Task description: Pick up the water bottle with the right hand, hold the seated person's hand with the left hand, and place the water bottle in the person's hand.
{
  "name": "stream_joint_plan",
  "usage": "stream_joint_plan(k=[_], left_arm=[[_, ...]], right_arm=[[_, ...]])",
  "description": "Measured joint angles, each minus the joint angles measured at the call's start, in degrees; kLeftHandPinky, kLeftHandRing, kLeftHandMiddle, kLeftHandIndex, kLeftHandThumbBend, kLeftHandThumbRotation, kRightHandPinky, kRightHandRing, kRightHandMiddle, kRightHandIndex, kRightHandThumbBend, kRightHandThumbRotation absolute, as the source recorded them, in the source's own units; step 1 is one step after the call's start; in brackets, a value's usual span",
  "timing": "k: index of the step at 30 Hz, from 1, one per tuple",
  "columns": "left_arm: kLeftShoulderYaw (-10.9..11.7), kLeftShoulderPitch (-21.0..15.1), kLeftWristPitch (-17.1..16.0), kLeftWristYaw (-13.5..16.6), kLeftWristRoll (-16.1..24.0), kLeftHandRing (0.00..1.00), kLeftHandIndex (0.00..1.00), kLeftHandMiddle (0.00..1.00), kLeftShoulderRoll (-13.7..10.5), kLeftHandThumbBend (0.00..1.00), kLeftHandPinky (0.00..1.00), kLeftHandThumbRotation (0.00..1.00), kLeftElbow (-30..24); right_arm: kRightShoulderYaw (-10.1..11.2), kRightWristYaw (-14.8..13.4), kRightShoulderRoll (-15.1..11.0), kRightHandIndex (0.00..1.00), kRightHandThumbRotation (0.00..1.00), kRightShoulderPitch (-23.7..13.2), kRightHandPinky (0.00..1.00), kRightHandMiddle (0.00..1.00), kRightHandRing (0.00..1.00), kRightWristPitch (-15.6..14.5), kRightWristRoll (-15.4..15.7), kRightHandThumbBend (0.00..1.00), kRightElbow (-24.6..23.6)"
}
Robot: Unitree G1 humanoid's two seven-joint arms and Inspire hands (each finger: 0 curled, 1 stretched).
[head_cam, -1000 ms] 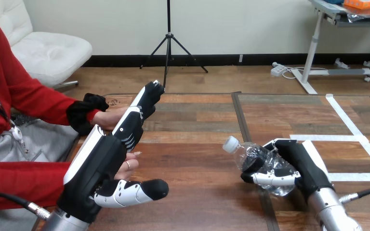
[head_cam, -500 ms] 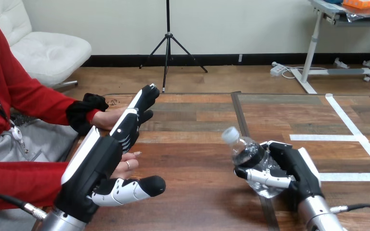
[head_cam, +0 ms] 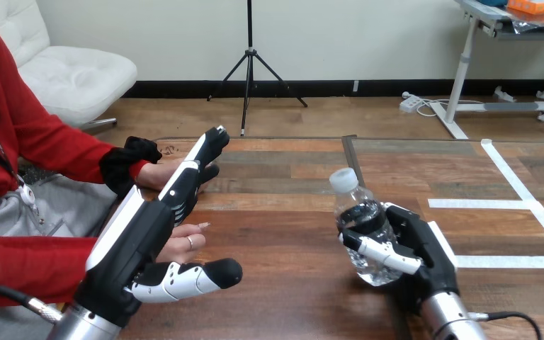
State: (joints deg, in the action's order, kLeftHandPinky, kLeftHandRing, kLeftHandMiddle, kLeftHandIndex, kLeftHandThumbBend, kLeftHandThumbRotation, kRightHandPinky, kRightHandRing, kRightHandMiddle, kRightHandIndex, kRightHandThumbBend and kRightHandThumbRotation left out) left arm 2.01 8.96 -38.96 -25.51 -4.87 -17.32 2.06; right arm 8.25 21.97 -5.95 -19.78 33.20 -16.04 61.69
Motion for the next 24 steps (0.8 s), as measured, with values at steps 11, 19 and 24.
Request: stream_joint_plan(k=[11, 19, 24], left_arm=[[2.4, 0.0, 0.3, 1.2, 4.0, 0.98, 0.97, 0.99, -2.8, 1.00, 0.92, 0.66, -0.1], [4.7, 0.0, 2.2, 1.8, 7.9, 0.97, 0.97, 0.97, -6.4, 1.00, 0.91, 0.64, -0.7], [6.1, 0.0, 3.1, 2.0, 10.0, 0.96, 0.96, 0.96, -8.7, 1.00, 0.90, 0.63, -0.8]], right_arm=[[2.6, 4.6, 3.0, 0.41, 0.03, 0.0, 0.16, 0.30, 0.20, -0.2, -3.4, 0.94, -0.7], [4.1, 6.5, 4.8, 0.41, 0.03, 0.1, 0.16, 0.30, 0.20, -0.1, -4.7, 0.95, -1.3], [4.7, 7.7, 5.8, 0.41, 0.04, 0.1, 0.16, 0.30, 0.20, 0.1, -4.9, 0.94, -1.9]])
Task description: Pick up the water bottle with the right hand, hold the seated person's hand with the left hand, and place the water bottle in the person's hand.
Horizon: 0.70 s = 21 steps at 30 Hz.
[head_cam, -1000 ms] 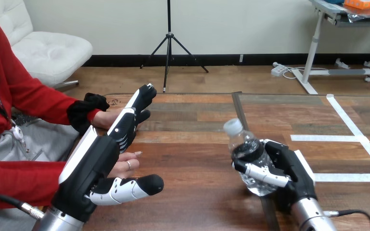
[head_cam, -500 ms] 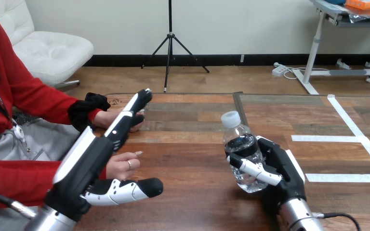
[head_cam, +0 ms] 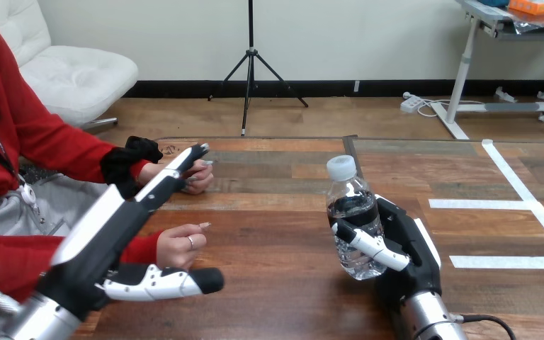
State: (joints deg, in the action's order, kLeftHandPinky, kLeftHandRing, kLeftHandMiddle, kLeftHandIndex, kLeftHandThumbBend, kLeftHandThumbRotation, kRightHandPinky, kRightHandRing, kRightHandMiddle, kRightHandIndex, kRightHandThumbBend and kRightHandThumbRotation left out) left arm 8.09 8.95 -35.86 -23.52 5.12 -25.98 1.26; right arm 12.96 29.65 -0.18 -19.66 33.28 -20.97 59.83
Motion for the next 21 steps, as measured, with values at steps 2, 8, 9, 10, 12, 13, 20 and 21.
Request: stream_joint_plan(k=[2, 8, 9, 10, 12, 13, 20, 21], left_arm=[[0.4, 0.0, 0.4, 0.0, 0.6, 0.95, 0.95, 0.95, -0.9, 1.00, 0.88, 0.60, 0.0], [1.4, 0.0, 1.4, 0.0, 2.4, 0.93, 0.94, 0.94, -3.5, 1.00, 0.85, 0.55, -0.1], [1.6, 0.0, 1.6, 0.0, 2.7, 0.92, 0.94, 0.94, -4.0, 1.00, 0.84, 0.54, -0.2], [1.7, 0.0, 1.8, 0.0, 2.9, 0.92, 0.94, 0.93, -4.4, 1.00, 0.83, 0.53, -0.2], [2.0, -0.1, 2.0, 0.0, 3.6, 0.90, 0.93, 0.92, -5.2, 1.00, 0.80, 0.48, -0.2], [2.2, -0.1, 2.1, 0.0, 3.8, 0.89, 0.93, 0.91, -5.6, 1.00, 0.79, 0.47, -0.2], [2.7, -0.3, 2.2, 0.1, 5.9, 0.85, 0.91, 0.89, -8.3, 1.00, 0.75, 0.43, -0.1], [2.7, -0.4, 2.2, 0.1, 6.2, 0.84, 0.90, 0.89, -8.8, 1.00, 0.74, 0.42, -0.1]], right_arm=[[0.3, 0.3, 0.3, 0.41, 0.03, 0.0, 0.15, 0.30, 0.19, 0.3, 0.0, 0.94, -0.1], [0.6, 0.9, 0.9, 0.40, 0.02, 0.1, 0.15, 0.31, 0.19, 0.9, 0.0, 0.93, -0.9], [0.6, 1.0, 1.1, 0.40, 0.02, 0.1, 0.15, 0.31, 0.19, 0.9, 0.0, 0.93, -1.1], [0.7, 1.2, 1.2, 0.40, 0.01, 0.1, 0.15, 0.31, 0.19, 0.9, 0.0, 0.93, -1.2], [0.8, 1.6, 1.6, 0.40, 0.01, 0.1, 0.15, 0.30, 0.19, 0.9, -0.2, 0.93, -1.4], [0.9, 1.8, 1.7, 0.40, 0.01, 0.1, 0.15, 0.30, 0.19, 0.9, -0.4, 0.93, -1.4], [1.0, 2.0, 2.7, 0.40, 0.00, 0.4, 0.15, 0.31, 0.19, 0.9, -0.5, 0.93, -2.5], [1.0, 2.0, 2.8, 0.40, 0.00, 0.5, 0.15, 0.31, 0.19, 0.9, -0.5, 0.93, -2.7]])
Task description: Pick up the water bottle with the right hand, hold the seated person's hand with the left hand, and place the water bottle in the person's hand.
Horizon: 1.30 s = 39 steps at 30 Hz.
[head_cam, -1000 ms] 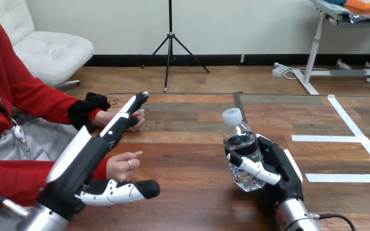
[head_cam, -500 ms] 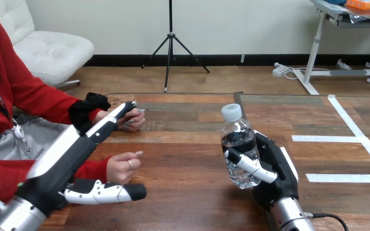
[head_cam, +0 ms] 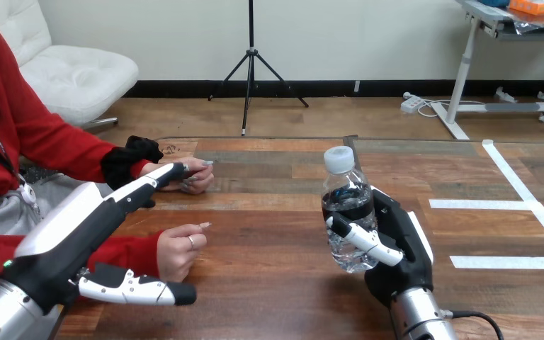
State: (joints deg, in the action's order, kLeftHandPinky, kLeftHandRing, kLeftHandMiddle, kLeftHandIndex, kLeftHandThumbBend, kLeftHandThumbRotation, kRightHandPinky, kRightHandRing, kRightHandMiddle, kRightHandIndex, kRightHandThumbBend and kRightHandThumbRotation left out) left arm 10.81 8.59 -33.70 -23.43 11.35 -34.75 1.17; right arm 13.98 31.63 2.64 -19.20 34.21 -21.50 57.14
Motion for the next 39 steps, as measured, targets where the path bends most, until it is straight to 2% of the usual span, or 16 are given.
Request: stream_joint_plan(k=[16, 23, 39], left_arm=[[0.0, -2.7, -1.2, -0.1, 3.6, 0.82, 0.89, 0.88, -6.7, 1.00, 0.72, 0.44, 3.9], [-0.1, -4.7, -3.0, 0.0, 5.2, 0.81, 0.88, 0.87, -9.2, 1.00, 0.72, 0.43, 7.0], [-1.9, -8.7, -5.3, 0.0, 9.5, 0.79, 0.87, 0.85, -12.2, 1.00, 0.71, 0.39, 13.3]], right_arm=[[-0.4, 0.2, 1.5, 0.40, 0.00, 1.6, 0.13, 0.28, 0.18, 0.0, 1.2, 0.94, -3.0], [-0.6, 0.8, 1.7, 0.40, 0.00, 2.0, 0.13, 0.30, 0.18, 0.0, 1.2, 0.93, -3.6], [-0.9, 1.2, 1.4, 0.40, 0.00, 3.3, 0.14, 0.31, 0.19, 0.0, 1.4, 0.91, -6.4]])
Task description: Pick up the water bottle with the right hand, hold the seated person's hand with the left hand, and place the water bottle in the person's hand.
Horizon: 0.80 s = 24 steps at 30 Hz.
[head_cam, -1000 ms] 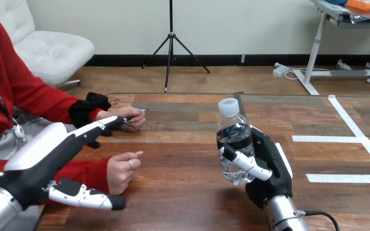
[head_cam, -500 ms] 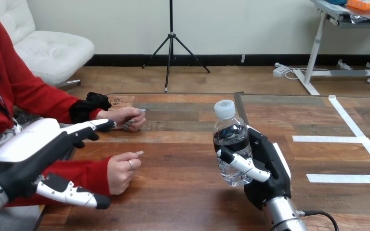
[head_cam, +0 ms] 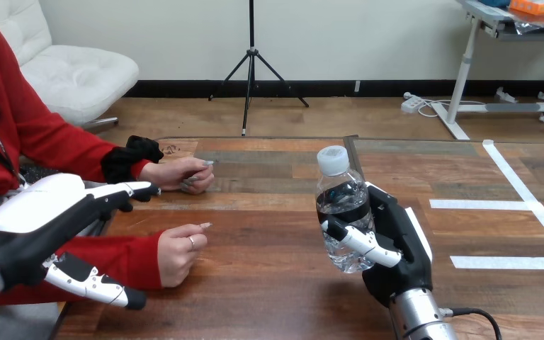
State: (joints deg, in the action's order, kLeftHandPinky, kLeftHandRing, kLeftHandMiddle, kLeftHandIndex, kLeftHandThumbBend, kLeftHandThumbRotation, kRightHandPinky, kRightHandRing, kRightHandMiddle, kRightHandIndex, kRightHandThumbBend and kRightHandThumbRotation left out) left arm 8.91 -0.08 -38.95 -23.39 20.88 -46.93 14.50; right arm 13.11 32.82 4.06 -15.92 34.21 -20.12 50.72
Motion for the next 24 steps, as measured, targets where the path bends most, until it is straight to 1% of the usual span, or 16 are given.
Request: stream_joint_plan(k=[4, 7, 13, 24], left_arm=[[-0.8, -1.1, -1.1, 0.5, 0.8, 0.78, 0.87, 0.84, -0.4, 1.00, 0.70, 0.39, 1.9], [-1.4, -2.0, -1.5, 0.9, 2.2, 0.78, 0.87, 0.84, -0.6, 1.00, 0.71, 0.39, 3.0], [-2.8, -3.6, -1.6, 1.7, 4.9, 0.78, 0.87, 0.84, -1.2, 1.00, 0.71, 0.39, 4.7], [-5.4, -6.6, -2.5, 4.9, 9.1, 0.79, 0.86, 0.83, -1.7, 1.00, 0.71, 0.38, 8.9]], right_arm=[[-0.1, 0.0, -0.1, 0.41, 0.00, 0.4, 0.14, 0.30, 0.18, 0.0, 0.0, 0.91, -0.8], [-0.3, 0.1, -0.1, 0.41, 0.00, 0.7, 0.14, 0.29, 0.18, 0.0, 0.0, 0.91, -1.5], [-1.0, 0.7, -0.3, 0.41, 0.00, 1.7, 0.13, 0.28, 0.18, -0.2, -0.1, 0.91, -3.5], [-2.0, 1.1, -0.5, 0.41, 0.02, 3.8, 0.12, 0.27, 0.17, -1.1, -0.2, 0.91, -7.4]])
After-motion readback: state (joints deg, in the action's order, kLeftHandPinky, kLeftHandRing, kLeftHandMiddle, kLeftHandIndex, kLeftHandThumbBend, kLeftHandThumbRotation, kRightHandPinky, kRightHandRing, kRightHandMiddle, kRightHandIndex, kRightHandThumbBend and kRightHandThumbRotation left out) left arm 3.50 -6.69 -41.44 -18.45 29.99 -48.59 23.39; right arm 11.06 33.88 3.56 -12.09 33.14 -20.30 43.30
